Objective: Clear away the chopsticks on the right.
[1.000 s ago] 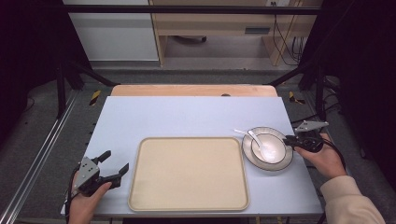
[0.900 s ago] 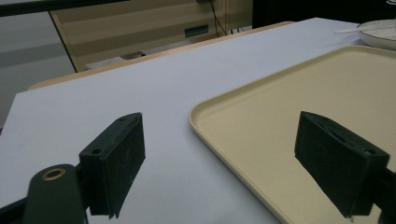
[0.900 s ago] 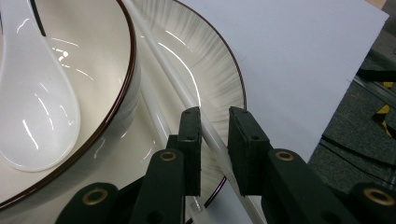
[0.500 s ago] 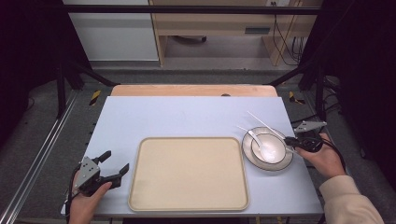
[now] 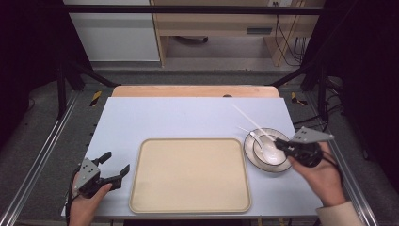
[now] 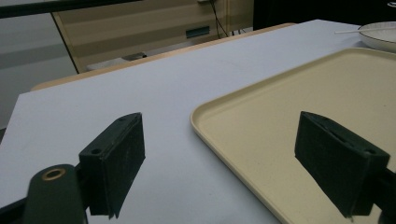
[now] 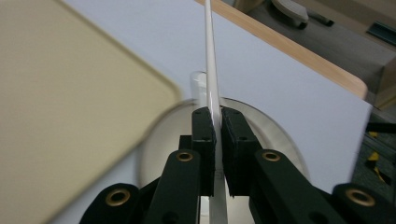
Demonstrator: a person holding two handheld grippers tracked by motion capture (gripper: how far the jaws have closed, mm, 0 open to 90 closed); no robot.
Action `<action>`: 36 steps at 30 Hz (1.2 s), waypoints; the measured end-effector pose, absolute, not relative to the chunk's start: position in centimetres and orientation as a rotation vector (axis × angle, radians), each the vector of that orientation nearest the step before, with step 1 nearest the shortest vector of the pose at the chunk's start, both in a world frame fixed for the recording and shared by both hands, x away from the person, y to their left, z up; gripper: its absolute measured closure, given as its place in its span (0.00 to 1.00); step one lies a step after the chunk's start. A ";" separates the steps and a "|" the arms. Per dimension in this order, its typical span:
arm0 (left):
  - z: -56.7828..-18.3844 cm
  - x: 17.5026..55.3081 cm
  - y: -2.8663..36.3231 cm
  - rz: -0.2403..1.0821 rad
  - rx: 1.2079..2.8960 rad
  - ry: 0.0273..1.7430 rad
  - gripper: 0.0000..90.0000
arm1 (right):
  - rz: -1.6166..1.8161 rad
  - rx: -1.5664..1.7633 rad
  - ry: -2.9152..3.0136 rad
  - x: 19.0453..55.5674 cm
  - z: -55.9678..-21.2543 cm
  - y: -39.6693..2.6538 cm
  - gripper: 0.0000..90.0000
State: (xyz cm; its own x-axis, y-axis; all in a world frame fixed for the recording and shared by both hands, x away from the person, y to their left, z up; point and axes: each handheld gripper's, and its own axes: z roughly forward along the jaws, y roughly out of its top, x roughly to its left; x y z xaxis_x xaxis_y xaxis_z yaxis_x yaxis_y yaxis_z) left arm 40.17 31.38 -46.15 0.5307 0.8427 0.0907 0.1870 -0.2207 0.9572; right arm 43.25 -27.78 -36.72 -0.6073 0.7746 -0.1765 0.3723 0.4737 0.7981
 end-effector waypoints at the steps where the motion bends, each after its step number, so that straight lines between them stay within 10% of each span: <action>1: -46.2 40.2 31.4 0.776 1.715 0.871 0.17 | 1.014 0.939 2.204 42.6 -36.8 -26.8 0.93; 20: -45.9 40.0 31.8 0.787 1.692 0.871 0.17 | 0.987 1.118 2.393 37.6 -46.3 -14.2 0.93; 23: -45.9 39.9 31.7 0.789 1.695 0.869 0.17 | 1.001 1.131 2.374 37.4 -46.8 -13.9 0.79; 36: -46.1 40.1 31.6 0.783 1.704 0.870 0.17 | 0.982 1.070 2.031 39.9 -36.1 -26.8 0.67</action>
